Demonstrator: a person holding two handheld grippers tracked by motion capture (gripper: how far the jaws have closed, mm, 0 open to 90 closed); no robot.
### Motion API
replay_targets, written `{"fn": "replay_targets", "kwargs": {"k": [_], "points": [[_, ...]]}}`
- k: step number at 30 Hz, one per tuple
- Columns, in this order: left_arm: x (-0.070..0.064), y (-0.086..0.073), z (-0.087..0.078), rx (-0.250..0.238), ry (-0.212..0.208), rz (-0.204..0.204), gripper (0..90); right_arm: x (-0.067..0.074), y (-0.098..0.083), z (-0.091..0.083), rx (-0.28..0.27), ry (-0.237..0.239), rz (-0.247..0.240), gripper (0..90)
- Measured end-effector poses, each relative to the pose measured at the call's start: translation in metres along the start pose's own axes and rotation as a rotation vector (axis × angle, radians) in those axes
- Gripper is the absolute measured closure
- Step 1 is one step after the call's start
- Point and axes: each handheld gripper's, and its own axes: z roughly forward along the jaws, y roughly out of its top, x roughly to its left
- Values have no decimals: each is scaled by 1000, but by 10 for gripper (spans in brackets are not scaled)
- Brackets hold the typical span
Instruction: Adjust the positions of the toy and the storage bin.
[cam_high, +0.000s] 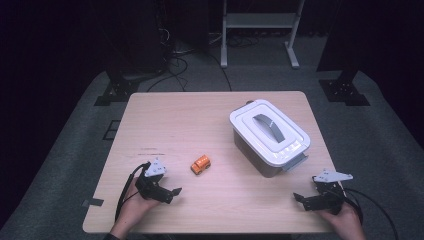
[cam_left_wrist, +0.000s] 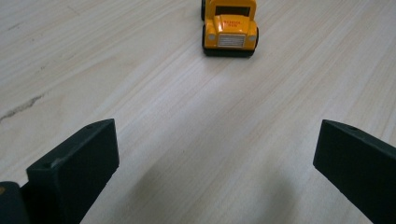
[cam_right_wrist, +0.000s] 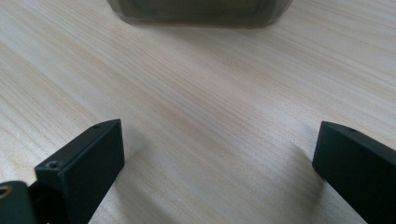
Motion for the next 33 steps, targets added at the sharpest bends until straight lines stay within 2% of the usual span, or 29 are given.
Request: {"fn": "replay_targets", "kwargs": {"k": [26, 33], "points": [[-1, 23, 5, -27, -28, 2, 0, 0, 0, 0, 0, 0, 0, 11], [1, 32, 5, -59, -39, -7, 0, 0, 0, 0, 0, 0, 0, 11]]}}
